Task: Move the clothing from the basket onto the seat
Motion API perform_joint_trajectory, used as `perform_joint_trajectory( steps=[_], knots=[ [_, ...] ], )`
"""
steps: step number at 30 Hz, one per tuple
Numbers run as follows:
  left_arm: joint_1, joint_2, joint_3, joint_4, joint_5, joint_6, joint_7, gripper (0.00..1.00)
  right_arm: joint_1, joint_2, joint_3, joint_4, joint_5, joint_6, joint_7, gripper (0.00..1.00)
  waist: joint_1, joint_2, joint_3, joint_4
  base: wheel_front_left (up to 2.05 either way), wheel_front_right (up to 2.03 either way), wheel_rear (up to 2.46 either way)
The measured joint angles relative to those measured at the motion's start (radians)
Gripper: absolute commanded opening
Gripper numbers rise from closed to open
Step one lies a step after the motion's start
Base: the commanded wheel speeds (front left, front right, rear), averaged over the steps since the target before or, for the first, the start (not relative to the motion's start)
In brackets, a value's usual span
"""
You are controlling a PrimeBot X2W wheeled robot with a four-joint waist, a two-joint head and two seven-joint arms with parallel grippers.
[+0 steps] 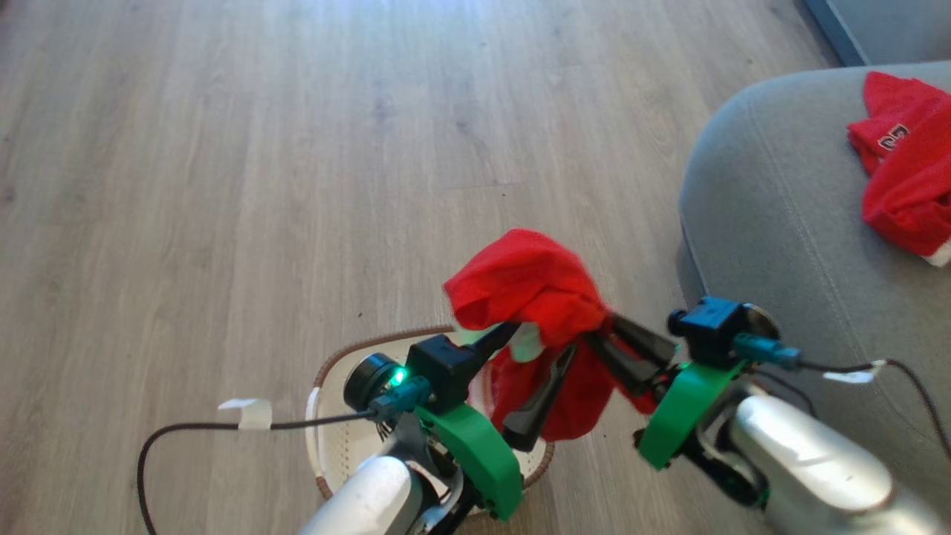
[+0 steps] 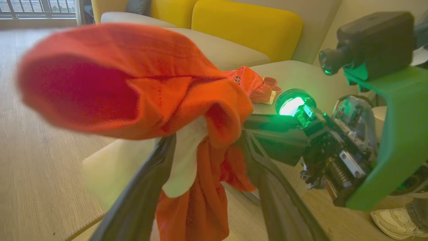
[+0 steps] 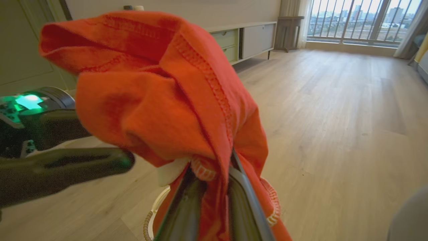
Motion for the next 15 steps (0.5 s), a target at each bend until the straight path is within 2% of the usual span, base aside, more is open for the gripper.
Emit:
perform_joint_trajectory(
  steps=[7,15],
  knots=[
    [-0.001,-0.001,-0.003,0.035,0.0,0.008,-0.036,1.0,0.0,-0.048,-0.08,0.005,-0.005,0.0,0.0,0.0,0.0,0.0,0.016,-0.07,0.0,0.0,0.0],
    [-0.07,-0.004,-0.035,0.056,0.0,0.007,-0.06,1.0,-0.007,-0.059,-0.176,-0.02,-0.041,0.0,0.0,0.0,0.0001,0.0,0.06,-0.227,0.0,0.0,0.0]
  ],
)
